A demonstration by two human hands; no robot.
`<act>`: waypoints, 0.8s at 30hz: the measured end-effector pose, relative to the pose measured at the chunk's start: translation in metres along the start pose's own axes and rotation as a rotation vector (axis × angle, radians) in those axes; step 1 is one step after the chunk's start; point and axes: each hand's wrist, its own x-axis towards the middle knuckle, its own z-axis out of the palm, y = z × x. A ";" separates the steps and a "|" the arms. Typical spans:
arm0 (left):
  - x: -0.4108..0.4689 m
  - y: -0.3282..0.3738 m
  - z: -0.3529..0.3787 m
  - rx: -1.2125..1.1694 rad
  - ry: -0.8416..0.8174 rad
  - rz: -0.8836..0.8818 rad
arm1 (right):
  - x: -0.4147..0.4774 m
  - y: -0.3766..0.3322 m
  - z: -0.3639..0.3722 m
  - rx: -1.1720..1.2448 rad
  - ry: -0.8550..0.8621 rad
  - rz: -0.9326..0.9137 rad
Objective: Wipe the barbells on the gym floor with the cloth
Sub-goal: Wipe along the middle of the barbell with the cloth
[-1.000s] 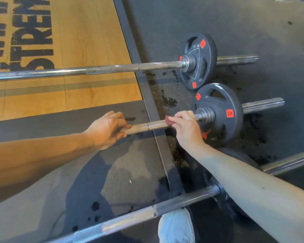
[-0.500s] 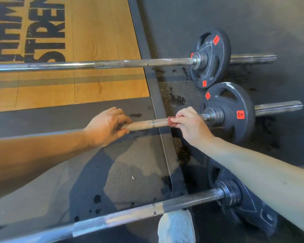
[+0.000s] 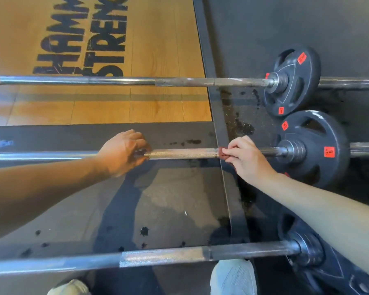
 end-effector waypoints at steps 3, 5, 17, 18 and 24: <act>-0.007 -0.006 -0.005 0.002 -0.007 -0.026 | 0.028 -0.042 0.032 0.045 -0.003 -0.063; -0.011 -0.009 -0.009 0.006 0.000 -0.045 | 0.052 -0.078 0.062 0.078 -0.010 -0.146; -0.015 -0.015 -0.008 -0.049 0.010 -0.104 | 0.042 -0.058 0.038 0.087 0.001 0.136; -0.016 -0.016 -0.008 -0.056 0.011 -0.102 | 0.037 -0.048 0.032 0.073 0.023 0.243; -0.017 -0.021 -0.009 -0.076 -0.008 -0.088 | 0.074 -0.095 0.071 0.011 0.008 0.246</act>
